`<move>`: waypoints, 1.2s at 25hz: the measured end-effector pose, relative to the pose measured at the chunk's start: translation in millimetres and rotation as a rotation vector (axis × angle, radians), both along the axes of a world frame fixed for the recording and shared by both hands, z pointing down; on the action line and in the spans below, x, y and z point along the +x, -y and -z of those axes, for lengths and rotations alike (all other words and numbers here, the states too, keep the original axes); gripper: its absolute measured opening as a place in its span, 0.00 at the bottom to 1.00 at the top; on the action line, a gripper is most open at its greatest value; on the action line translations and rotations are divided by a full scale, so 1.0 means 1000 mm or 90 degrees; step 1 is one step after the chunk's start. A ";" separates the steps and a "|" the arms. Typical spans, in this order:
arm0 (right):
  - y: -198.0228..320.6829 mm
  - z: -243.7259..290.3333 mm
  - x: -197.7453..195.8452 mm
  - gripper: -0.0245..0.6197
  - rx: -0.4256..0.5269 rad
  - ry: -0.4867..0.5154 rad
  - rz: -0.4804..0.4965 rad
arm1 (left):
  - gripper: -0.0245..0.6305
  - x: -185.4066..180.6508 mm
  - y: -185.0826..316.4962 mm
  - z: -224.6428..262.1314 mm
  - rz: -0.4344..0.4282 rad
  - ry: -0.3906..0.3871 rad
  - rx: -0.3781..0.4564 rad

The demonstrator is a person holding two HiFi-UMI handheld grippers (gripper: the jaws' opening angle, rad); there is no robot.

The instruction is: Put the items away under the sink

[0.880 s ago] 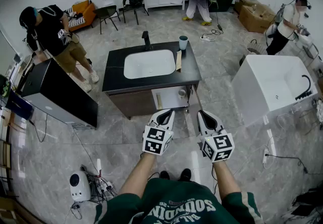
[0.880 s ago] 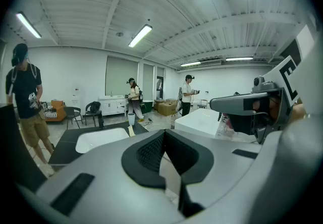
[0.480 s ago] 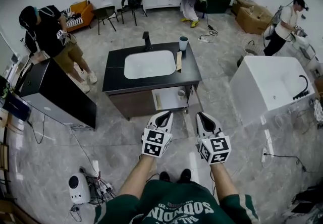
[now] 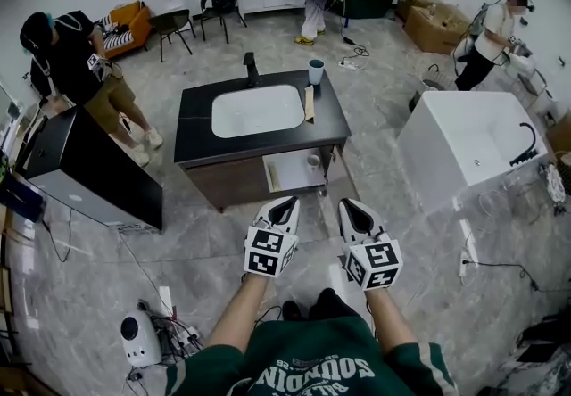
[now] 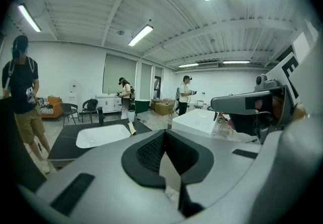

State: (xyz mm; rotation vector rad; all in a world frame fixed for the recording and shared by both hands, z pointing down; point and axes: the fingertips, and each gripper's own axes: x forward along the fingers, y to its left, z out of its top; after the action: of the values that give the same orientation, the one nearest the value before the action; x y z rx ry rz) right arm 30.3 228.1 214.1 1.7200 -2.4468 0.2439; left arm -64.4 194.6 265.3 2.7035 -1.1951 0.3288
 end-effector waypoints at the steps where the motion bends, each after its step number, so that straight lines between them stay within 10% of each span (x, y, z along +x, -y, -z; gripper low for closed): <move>1: 0.001 -0.002 0.000 0.10 -0.002 -0.001 -0.002 | 0.05 0.001 0.001 -0.003 -0.002 0.000 -0.004; 30: 0.243 -0.024 0.074 0.10 -0.055 0.031 0.055 | 0.05 0.087 0.251 -0.020 0.013 0.041 -0.040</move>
State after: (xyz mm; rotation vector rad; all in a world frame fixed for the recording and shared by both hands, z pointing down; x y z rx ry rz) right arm 103.9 -14.7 238.1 1.5873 -2.4987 0.3798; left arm 23.0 -55.9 285.5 2.6448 -1.2072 0.4465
